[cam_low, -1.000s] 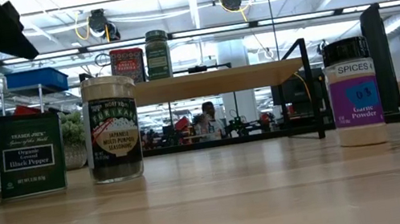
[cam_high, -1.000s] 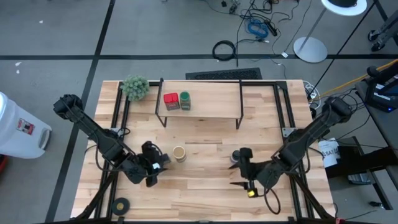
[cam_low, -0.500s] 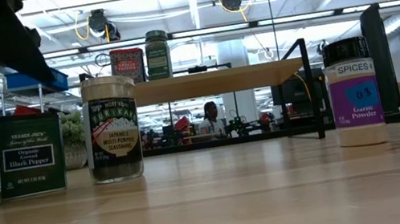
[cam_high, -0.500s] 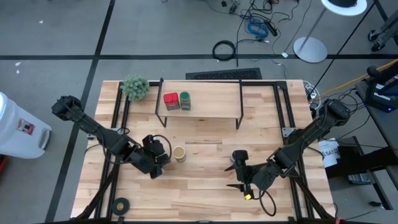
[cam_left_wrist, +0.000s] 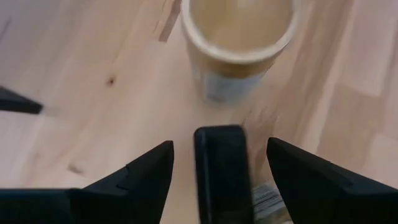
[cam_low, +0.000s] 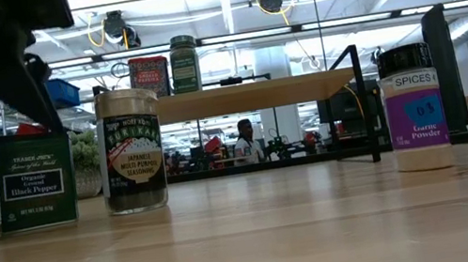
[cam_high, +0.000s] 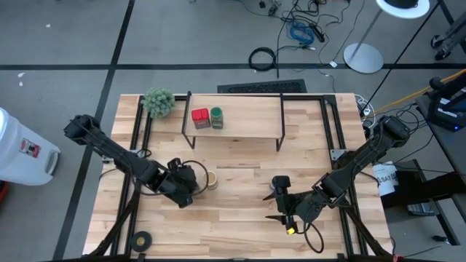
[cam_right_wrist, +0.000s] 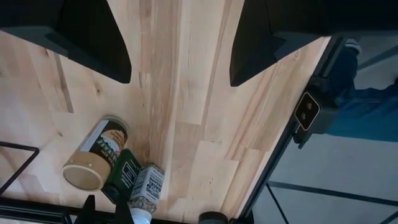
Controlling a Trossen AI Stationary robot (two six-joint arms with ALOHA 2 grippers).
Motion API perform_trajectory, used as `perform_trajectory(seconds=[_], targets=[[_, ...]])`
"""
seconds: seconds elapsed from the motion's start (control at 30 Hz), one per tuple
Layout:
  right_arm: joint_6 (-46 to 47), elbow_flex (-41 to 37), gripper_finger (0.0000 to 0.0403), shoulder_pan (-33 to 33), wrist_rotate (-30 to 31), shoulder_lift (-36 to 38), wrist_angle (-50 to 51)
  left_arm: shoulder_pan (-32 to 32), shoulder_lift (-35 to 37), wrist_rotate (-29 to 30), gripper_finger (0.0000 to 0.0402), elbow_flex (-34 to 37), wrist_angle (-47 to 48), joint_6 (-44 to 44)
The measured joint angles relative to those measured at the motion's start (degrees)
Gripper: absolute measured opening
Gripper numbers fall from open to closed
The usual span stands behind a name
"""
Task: Shelf spices
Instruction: Put the black seasoning can on the shelf
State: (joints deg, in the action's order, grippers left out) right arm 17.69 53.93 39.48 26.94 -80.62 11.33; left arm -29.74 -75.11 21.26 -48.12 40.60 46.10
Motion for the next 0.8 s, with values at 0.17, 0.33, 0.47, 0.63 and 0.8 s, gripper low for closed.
perform_trajectory(seconds=[0.17,0.33,0.47,0.63,0.8], targets=[[0.0,0.0,0.0261,0.0,0.0,0.0,0.0,0.0,-1.9,0.1,0.0268,0.0,0.7,0.1],[-0.2,0.0,0.0261,0.0,0.0,0.0,0.0,0.0,-3.2,0.1,0.0268,0.0,0.8,0.0],[-0.3,0.0,0.0261,0.0,0.0,0.0,0.0,0.0,-4.1,-0.3,0.0268,0.0,0.8,-0.5],[-0.4,0.0,0.0261,0.0,0.0,0.0,0.0,0.0,-5.1,-1.6,0.0258,0.0,0.7,-0.4],[-0.4,0.0,0.0261,0.0,0.0,0.0,0.0,0.0,-6.3,-1.6,0.0233,0.0,0.7,-0.3]])
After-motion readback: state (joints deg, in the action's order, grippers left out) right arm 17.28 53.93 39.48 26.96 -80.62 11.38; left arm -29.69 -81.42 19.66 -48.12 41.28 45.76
